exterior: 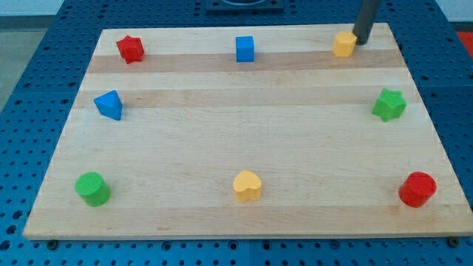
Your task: Place the blue cube top right of the yellow hexagon
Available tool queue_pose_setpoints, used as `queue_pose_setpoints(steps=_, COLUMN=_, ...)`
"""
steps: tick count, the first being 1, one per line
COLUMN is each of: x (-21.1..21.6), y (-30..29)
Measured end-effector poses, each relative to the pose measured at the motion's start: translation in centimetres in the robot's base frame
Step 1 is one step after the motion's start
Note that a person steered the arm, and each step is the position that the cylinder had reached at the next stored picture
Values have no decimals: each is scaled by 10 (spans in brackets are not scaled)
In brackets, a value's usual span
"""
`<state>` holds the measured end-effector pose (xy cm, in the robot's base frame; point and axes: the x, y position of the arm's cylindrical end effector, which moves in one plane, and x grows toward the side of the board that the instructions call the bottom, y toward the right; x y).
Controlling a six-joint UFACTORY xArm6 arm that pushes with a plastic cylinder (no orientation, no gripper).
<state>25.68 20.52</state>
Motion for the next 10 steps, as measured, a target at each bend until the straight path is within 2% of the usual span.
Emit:
queue_pose_setpoints(steps=3, x=88, y=-131)
queue_pose_setpoints(steps=4, x=101, y=-145)
queue_pose_setpoints(steps=5, x=68, y=-87)
queue_pose_setpoints(steps=6, x=52, y=-16)
queue_pose_setpoints(steps=7, x=-1, y=-23)
queue_pose_setpoints(steps=8, x=-43, y=-91)
queue_pose_setpoints(steps=10, x=-63, y=-235)
